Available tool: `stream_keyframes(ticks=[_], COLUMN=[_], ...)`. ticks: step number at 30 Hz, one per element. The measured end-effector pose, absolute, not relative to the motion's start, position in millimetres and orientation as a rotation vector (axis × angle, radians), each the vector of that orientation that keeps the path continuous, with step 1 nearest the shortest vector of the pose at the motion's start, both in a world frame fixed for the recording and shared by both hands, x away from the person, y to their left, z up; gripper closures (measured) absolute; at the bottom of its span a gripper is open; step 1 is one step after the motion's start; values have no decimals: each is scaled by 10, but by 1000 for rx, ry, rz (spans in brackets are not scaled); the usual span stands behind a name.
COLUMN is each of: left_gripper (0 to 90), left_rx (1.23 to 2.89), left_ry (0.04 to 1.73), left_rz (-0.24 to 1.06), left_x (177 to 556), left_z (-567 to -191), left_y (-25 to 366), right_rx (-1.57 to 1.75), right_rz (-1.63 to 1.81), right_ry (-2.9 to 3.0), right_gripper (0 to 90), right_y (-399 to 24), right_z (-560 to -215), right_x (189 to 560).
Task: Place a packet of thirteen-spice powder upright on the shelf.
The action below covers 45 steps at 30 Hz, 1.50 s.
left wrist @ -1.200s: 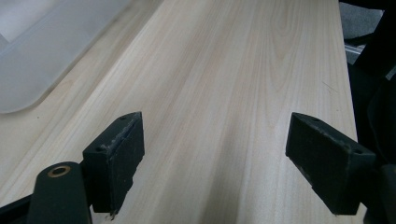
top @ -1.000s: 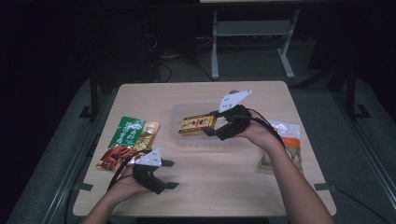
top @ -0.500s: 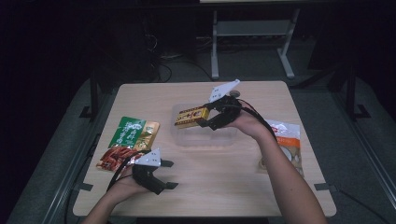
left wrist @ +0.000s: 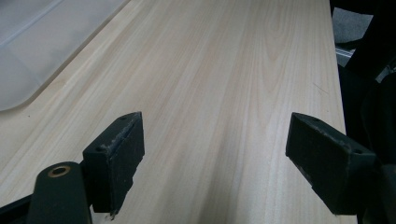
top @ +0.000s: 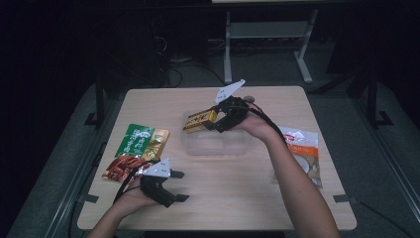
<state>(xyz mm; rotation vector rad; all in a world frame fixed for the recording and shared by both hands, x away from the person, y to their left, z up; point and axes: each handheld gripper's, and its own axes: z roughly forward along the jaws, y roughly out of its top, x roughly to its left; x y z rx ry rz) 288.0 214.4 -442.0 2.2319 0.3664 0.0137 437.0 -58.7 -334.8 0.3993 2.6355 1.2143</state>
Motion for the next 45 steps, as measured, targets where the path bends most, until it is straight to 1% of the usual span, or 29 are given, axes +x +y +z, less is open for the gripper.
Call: stream_keyframes(ticks=[11, 27, 34, 45], left_gripper=[191, 191, 191, 191], left_rx=[2236, 2228, 2224, 2232], left_ry=[360, 361, 355, 350], left_rz=[-3, -23, -24, -29], left_x=[2872, 2864, 2867, 2871], left_z=[-4424, -4436, -4432, -4435], left_y=[2138, 2123, 2128, 2129], right_rx=[364, 365, 304, 304], right_rz=[1190, 1216, 1186, 1228], right_ry=[2632, 2665, 2680, 2674], right_gripper=[316, 315, 314, 314], right_y=[-514, -421, -269, -116], right_z=[-3400, -3436, -3420, -3371], right_x=[4502, 4557, 4621, 4691])
